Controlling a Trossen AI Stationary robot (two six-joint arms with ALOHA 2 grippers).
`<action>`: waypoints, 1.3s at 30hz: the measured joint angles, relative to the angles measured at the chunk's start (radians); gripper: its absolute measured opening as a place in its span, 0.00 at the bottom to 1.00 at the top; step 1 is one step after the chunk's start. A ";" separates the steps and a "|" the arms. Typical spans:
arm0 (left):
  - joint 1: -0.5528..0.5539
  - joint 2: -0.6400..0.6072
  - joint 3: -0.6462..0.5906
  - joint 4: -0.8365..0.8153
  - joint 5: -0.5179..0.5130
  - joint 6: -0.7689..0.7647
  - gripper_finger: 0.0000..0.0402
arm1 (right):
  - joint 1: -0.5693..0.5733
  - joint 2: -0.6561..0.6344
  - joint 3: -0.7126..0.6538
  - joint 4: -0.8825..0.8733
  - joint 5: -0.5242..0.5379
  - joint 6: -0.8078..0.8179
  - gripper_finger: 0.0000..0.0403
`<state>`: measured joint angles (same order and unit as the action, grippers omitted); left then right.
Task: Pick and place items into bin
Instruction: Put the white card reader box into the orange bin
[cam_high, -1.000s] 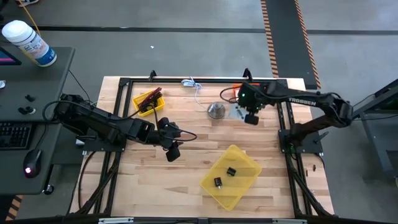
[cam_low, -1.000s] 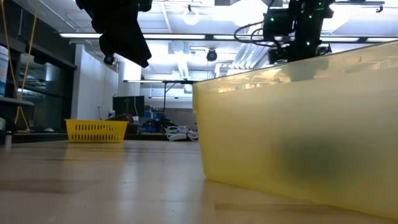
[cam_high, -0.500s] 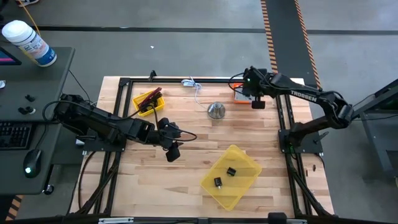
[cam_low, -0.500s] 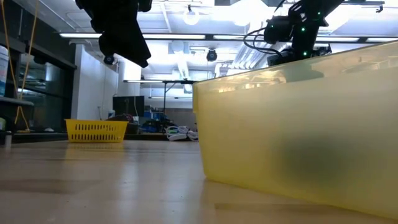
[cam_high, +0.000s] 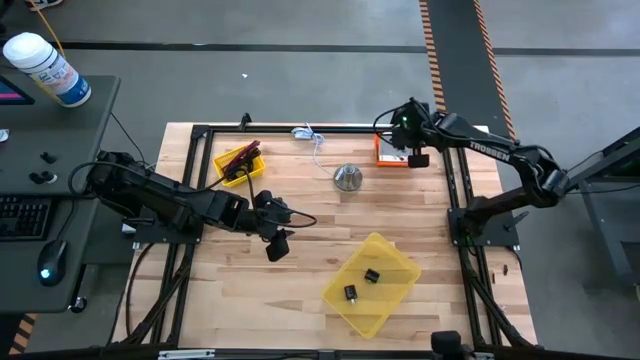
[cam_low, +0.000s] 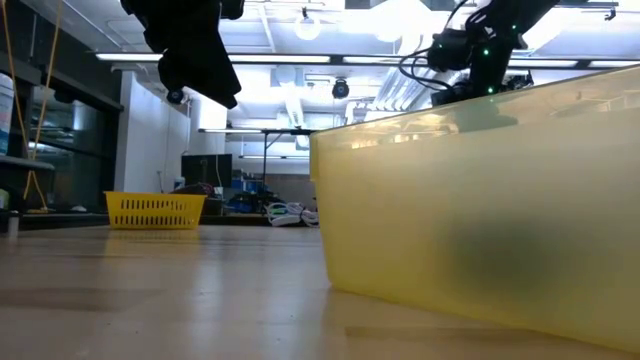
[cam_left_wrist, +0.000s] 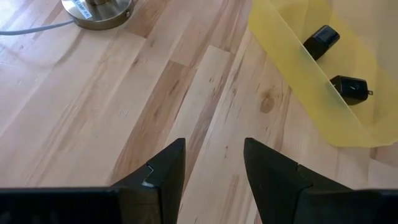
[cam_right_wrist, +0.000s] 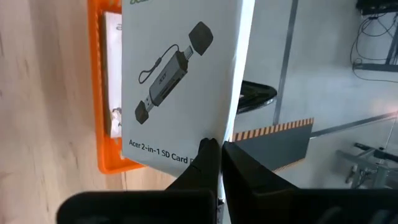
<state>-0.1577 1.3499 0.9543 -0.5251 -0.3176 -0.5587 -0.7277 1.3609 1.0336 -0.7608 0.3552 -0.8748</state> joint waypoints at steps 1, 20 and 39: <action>0.000 0.000 0.000 0.000 0.000 0.000 0.37 | -0.008 0.000 0.000 -0.001 -0.007 -0.005 0.00; 0.000 0.000 0.000 0.000 0.000 0.000 0.37 | -0.038 0.001 0.000 0.029 -0.048 0.001 0.25; 0.000 0.000 0.000 0.000 -0.008 0.001 0.37 | -0.152 0.001 0.000 0.077 0.042 0.478 0.20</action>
<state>-0.1577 1.3499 0.9543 -0.5246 -0.3258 -0.5579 -0.8795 1.3621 1.0336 -0.6837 0.3973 -0.3964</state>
